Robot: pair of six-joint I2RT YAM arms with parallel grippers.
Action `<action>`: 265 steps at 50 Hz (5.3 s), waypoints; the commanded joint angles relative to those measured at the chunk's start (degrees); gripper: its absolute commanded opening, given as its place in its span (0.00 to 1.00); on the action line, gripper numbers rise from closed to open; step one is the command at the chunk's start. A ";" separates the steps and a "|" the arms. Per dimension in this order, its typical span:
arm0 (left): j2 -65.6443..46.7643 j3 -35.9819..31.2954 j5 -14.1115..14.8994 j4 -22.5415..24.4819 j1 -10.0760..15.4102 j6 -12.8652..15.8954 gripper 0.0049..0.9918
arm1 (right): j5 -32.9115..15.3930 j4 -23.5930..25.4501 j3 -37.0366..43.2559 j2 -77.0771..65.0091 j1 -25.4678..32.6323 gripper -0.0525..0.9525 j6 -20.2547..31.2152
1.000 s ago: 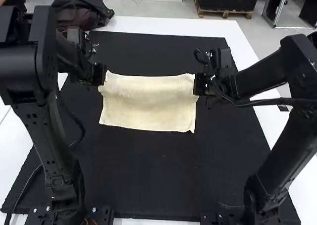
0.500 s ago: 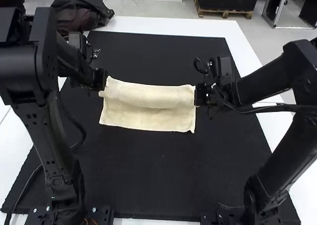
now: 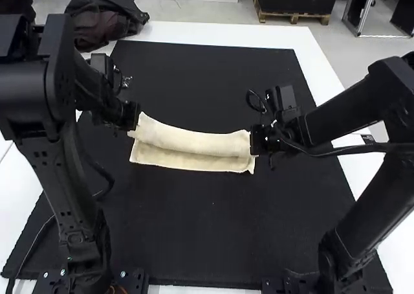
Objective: Fold the towel.
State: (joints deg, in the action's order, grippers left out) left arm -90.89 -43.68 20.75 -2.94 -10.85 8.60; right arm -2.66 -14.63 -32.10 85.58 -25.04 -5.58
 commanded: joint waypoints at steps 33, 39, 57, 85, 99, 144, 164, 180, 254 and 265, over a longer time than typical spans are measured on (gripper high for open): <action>0.19 2.64 -3.88 8.65 2.15 -0.43 0.03 | -2.71 -5.32 2.65 0.73 0.96 0.05 -1.36; -0.43 2.90 -4.41 9.97 2.15 -0.69 0.03 | -2.71 -6.81 2.65 1.69 1.31 0.05 -1.36; -2.10 3.95 -4.84 12.17 2.24 -1.22 0.03 | -2.71 -9.62 2.65 5.12 2.98 0.05 -1.27; -6.40 7.65 -7.31 17.18 3.64 -1.57 0.03 | -2.62 -11.29 3.44 10.31 2.80 0.05 -0.83; -6.75 7.82 -7.39 18.14 3.82 -2.10 0.03 | -2.62 -13.14 3.97 11.98 2.54 0.05 -0.92; -6.67 3.69 -8.01 18.67 3.73 -6.93 0.87 | -2.35 -14.46 0.90 9.43 3.06 0.89 -4.87; -0.43 -0.88 -10.47 14.37 3.82 -10.36 0.97 | 8.02 -7.52 -2.80 3.89 10.45 0.95 -14.19; 9.33 0.44 -13.19 13.40 3.91 -12.91 0.97 | 26.21 -1.98 -2.27 3.72 19.41 0.95 -20.26; 29.90 15.82 -20.23 22.19 9.01 -17.57 0.98 | 32.80 -6.46 -0.69 12.59 13.79 0.95 -22.63; 29.98 16.26 -20.23 22.19 9.01 -17.39 0.98 | 32.63 -7.52 -1.83 14.18 12.03 0.95 -23.86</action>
State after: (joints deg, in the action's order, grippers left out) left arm -62.92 -27.83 1.23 18.74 -2.24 -8.45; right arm 28.56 -21.74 -32.36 98.21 -11.05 -27.90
